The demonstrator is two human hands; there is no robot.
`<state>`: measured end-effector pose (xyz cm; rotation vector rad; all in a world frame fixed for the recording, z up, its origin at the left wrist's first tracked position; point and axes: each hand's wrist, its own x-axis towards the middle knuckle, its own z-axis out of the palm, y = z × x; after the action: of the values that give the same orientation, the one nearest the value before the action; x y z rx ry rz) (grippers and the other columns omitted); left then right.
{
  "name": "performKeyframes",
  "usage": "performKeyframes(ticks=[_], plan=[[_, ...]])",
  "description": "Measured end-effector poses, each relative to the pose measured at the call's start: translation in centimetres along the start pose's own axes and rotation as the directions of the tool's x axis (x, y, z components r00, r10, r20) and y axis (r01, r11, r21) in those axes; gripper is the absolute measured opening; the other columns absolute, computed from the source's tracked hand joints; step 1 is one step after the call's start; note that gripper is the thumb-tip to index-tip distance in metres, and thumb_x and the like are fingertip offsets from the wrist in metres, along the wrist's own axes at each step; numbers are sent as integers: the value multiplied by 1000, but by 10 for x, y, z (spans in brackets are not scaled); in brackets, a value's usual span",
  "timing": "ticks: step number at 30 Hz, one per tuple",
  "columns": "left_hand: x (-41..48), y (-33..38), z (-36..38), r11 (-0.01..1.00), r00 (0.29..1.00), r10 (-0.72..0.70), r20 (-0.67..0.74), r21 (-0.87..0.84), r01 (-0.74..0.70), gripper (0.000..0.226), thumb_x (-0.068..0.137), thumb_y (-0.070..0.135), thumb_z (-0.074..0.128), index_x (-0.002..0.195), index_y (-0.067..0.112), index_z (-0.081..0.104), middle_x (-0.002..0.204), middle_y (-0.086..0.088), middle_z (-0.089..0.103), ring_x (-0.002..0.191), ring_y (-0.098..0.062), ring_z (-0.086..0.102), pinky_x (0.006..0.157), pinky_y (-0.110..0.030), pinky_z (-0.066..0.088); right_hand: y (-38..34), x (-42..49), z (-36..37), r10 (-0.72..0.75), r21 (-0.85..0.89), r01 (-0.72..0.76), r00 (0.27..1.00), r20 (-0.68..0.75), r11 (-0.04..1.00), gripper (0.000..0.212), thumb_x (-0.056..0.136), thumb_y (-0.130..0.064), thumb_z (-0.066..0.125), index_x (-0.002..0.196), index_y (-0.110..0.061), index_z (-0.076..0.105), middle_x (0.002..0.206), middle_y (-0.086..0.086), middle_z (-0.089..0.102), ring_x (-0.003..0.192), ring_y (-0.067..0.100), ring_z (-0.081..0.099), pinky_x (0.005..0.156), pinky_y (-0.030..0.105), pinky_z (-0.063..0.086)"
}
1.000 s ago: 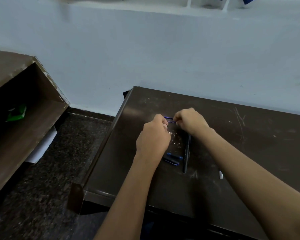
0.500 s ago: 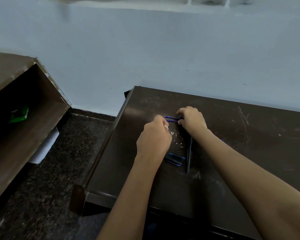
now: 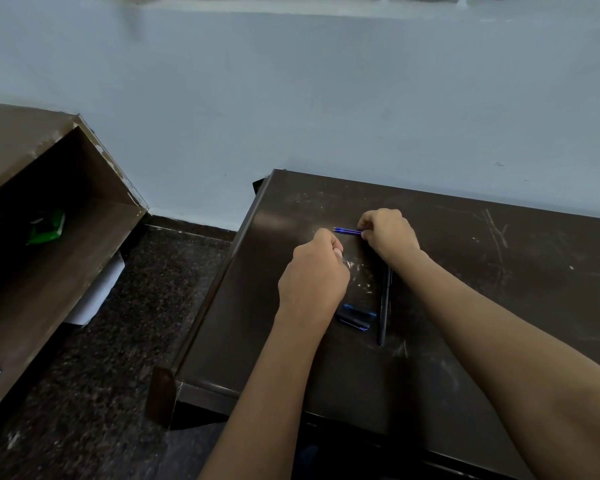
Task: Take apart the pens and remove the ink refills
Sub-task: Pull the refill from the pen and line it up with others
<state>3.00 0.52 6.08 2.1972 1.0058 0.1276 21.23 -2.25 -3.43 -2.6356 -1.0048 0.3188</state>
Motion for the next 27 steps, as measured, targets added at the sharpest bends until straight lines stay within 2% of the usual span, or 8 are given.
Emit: performKeyframes(ticks=[11,18,23,27], plan=[[3,-2,1,1000,1000,13,3,22,-13,20,100,19,36,110,17,53,91,3,50,78,-11,53,57,-22,40,-1,3,-1,-1,-6,1,1000,-10,1000,20,90,-10,55,105,-14,69,112,12,65,104,32,59,84,41,49],[3,-2,1,1000,1000,12,16,17,-13,18,100,19,37,109,17,52,92,2,52,80,-11,54,68,-27,43,-1,4,-1,-17,-27,17,1000,-4,999,20,89,-10,56,105,-14,68,112,12,65,105,32,58,85,42,50],[3,-1,2,1000,1000,11,16,19,-11,19,100,19,37,109,16,53,92,2,51,80,-11,54,65,-26,43,-2,3,-1,-40,-44,39,999,-16,998,22,88,-10,56,107,-13,67,113,13,63,107,32,57,88,44,48],[1,0,2,1000,1000,14,8,11,-14,19,99,19,37,109,16,53,95,0,55,80,-13,55,66,-27,42,-4,-5,-2,-46,-34,43,996,-81,998,25,89,-11,56,111,-13,66,112,13,62,106,33,56,89,45,47]])
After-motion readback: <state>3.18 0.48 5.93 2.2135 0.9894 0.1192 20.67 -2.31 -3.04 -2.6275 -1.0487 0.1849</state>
